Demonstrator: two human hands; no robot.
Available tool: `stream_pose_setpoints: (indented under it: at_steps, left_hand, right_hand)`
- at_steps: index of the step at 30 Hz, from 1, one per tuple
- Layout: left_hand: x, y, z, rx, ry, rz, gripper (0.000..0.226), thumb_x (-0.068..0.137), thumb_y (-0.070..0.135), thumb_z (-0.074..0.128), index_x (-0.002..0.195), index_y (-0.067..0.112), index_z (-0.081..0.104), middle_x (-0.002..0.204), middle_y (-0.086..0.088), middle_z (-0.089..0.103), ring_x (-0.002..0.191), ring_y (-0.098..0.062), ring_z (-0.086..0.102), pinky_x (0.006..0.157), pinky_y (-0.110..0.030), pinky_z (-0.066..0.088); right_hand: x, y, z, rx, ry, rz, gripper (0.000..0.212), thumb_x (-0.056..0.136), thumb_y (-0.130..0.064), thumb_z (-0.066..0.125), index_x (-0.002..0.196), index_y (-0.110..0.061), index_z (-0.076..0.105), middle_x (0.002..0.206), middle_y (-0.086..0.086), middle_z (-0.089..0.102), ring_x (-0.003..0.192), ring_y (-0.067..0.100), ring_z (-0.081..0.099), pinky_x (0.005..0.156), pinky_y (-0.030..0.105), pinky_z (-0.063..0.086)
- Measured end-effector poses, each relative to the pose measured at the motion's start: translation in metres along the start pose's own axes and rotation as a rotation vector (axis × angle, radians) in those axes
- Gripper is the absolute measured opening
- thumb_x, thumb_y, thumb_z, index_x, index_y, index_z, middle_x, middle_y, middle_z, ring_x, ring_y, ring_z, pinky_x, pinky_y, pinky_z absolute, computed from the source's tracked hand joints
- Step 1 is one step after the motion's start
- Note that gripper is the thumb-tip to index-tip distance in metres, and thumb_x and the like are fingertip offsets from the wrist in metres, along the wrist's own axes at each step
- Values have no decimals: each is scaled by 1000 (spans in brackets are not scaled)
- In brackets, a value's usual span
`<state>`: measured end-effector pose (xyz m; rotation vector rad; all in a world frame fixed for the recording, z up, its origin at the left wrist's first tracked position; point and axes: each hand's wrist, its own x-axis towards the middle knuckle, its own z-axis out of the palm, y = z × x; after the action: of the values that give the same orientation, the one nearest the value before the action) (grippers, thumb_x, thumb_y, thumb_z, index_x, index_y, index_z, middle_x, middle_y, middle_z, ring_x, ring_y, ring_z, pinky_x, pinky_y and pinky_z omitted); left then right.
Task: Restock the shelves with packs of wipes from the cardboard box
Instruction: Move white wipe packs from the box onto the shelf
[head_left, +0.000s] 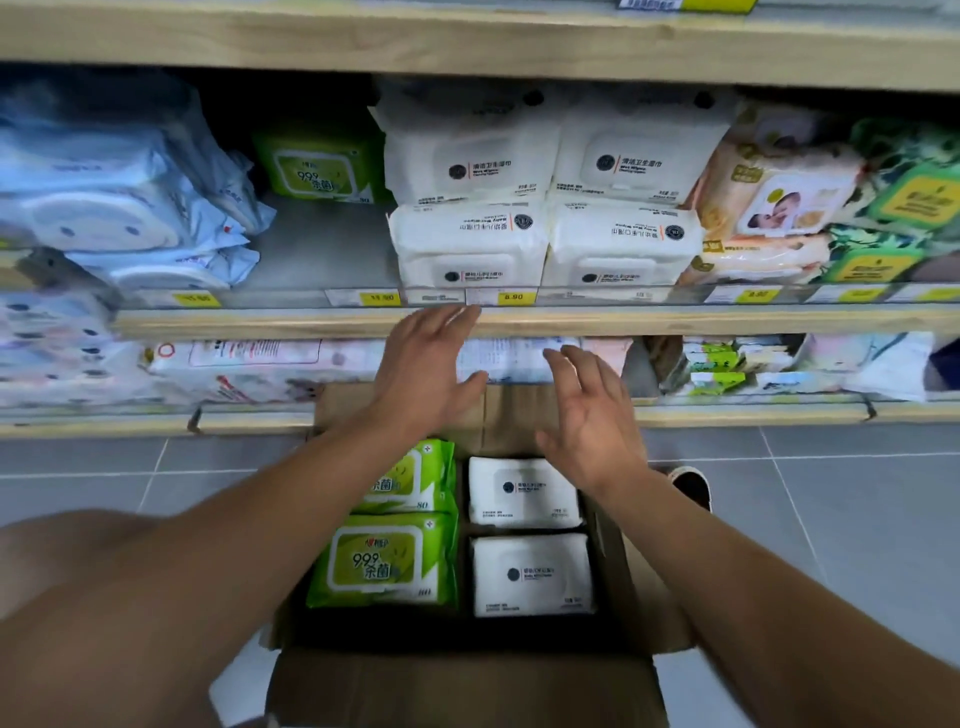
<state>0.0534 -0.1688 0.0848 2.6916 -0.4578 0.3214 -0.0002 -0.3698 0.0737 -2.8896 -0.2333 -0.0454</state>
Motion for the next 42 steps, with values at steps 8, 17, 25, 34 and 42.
stream_pose_setpoints:
  at_steps: [8,17,25,34,42]
  left_hand:
    - [-88,6,51,-56,-354,-95,73,73,43,58,139,16,44,138,-7,50,121,-31,49,102,-40,41]
    - [-131,20,121,-150,-570,-117,73,75,31,69,141,18,41,139,-4,47,121,-28,49,97,-37,45]
    - [-146,17,177,-152,-810,-152,81,76,32,70,146,16,32,149,-5,35,131,-28,40,105,-33,35]
    - [-151,9,240,-70,-1072,-170,99,72,34,75,149,7,17,148,-16,28,134,-34,30,113,-35,26]
    - [-171,10,238,-14,-883,18,45,73,13,62,116,15,49,113,-9,47,98,-32,45,84,-43,43]
  right_hand:
    - [-72,7,55,3,-284,35,86,80,-36,66,150,-19,19,153,4,23,141,26,18,117,34,15]
    - [-103,35,109,25,-545,107,85,83,-35,66,150,-20,15,154,2,19,140,26,20,115,36,23]
    - [-104,47,148,78,-698,132,83,85,-31,65,150,-17,16,155,3,16,140,27,20,112,37,28]
    - [-99,61,189,84,-750,124,81,85,-29,63,150,-13,18,157,9,14,141,28,16,115,33,16]
    - [-91,66,209,-96,-800,10,92,71,-35,74,146,-21,23,151,4,23,140,29,18,117,45,12]
